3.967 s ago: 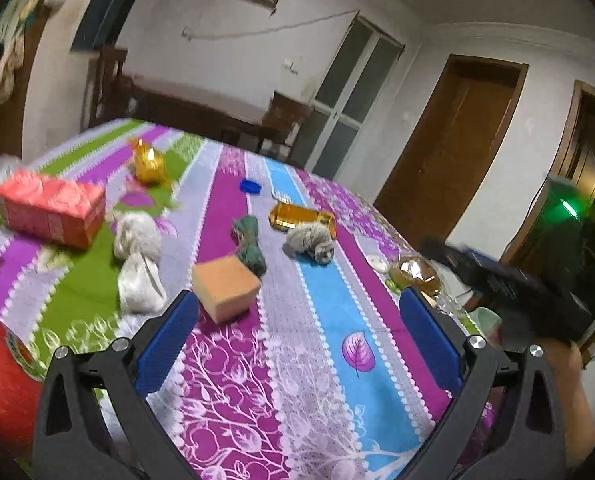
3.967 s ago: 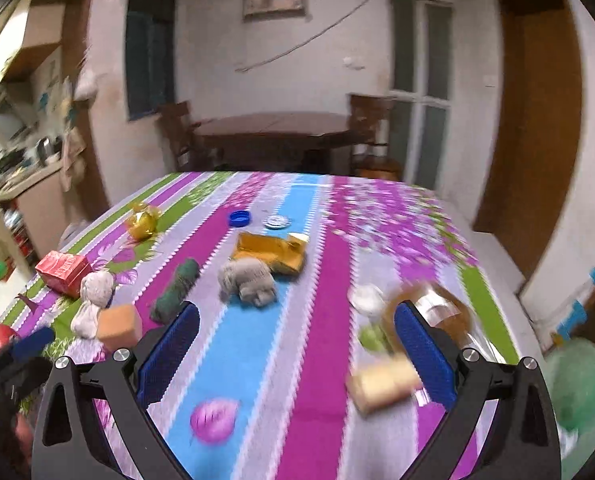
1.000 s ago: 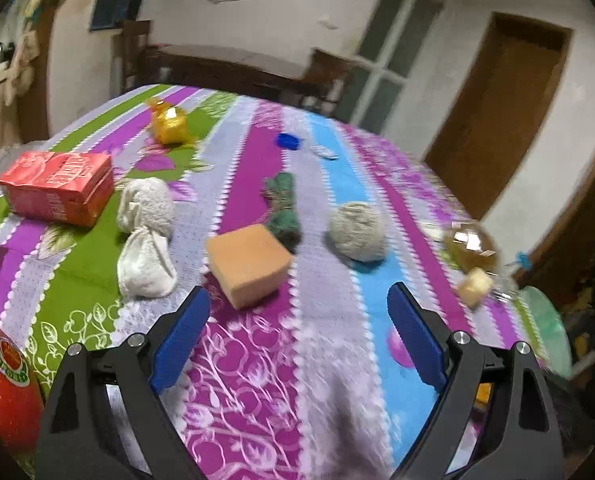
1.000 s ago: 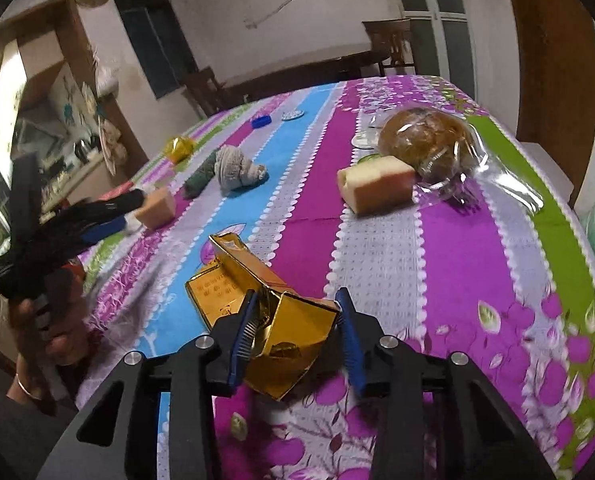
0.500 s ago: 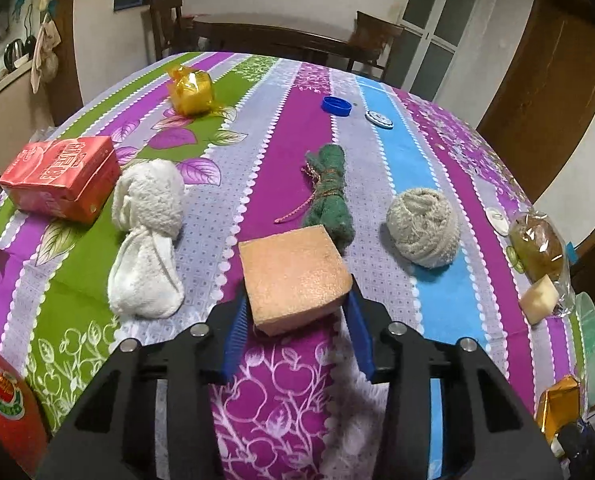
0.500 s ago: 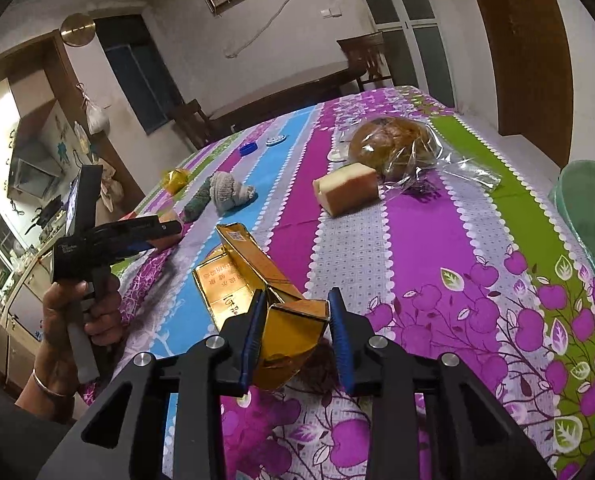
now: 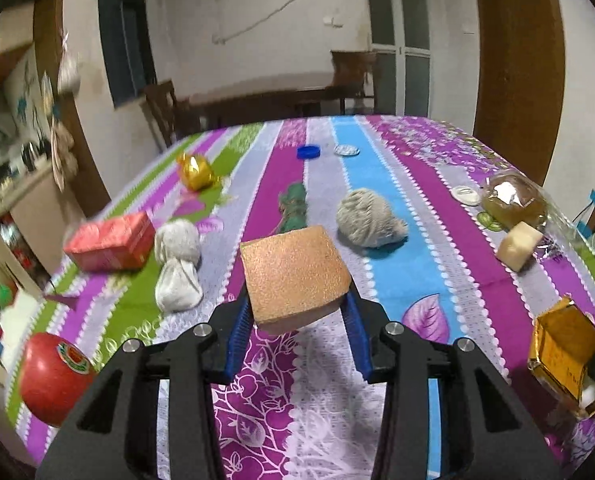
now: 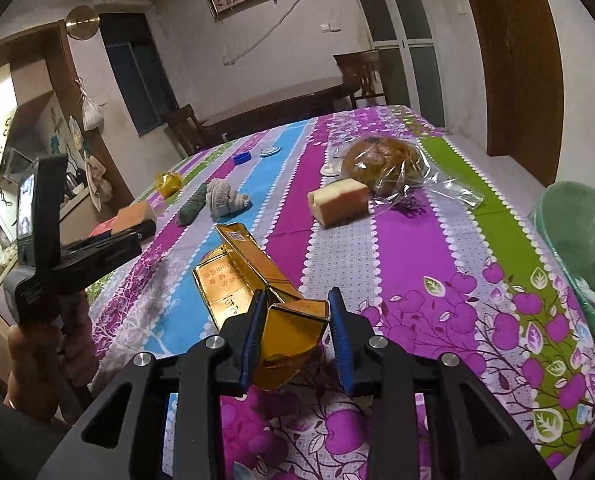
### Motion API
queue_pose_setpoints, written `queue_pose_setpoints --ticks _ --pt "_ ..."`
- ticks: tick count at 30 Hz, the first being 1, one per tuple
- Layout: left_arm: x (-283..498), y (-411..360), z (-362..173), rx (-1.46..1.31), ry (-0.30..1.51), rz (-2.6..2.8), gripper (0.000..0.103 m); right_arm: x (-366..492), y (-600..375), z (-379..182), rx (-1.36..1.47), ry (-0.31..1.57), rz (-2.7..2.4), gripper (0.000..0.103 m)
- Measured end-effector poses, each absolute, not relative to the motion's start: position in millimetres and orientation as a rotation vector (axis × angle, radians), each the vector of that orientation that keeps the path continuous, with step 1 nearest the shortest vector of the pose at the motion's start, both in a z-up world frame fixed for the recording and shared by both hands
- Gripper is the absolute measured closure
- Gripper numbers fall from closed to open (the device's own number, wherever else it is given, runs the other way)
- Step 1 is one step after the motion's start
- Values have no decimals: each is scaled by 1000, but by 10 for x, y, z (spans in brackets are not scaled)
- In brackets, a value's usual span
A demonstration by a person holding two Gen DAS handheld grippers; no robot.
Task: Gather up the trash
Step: 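Carry the sponge block and gold box with both grippers over the green bin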
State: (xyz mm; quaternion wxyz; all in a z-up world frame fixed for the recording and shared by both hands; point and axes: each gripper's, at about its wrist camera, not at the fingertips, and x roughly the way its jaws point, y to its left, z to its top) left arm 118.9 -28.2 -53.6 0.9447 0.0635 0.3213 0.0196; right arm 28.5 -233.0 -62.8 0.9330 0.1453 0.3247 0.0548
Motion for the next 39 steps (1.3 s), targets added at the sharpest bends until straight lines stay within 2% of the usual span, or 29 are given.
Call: queue_pose_setpoints --ticks 13,28,39 --pt "1083 -470 -447 223 565 69 63 207 -2383 -637 296 664 87 70" --pt "1139 -628 -386 221 599 -22 63 157 -2545 -480 284 616 30 70" --pt "1235 -1517 -225 298 587 -247 63 -70 -3310 -45 245 570 -183 70"
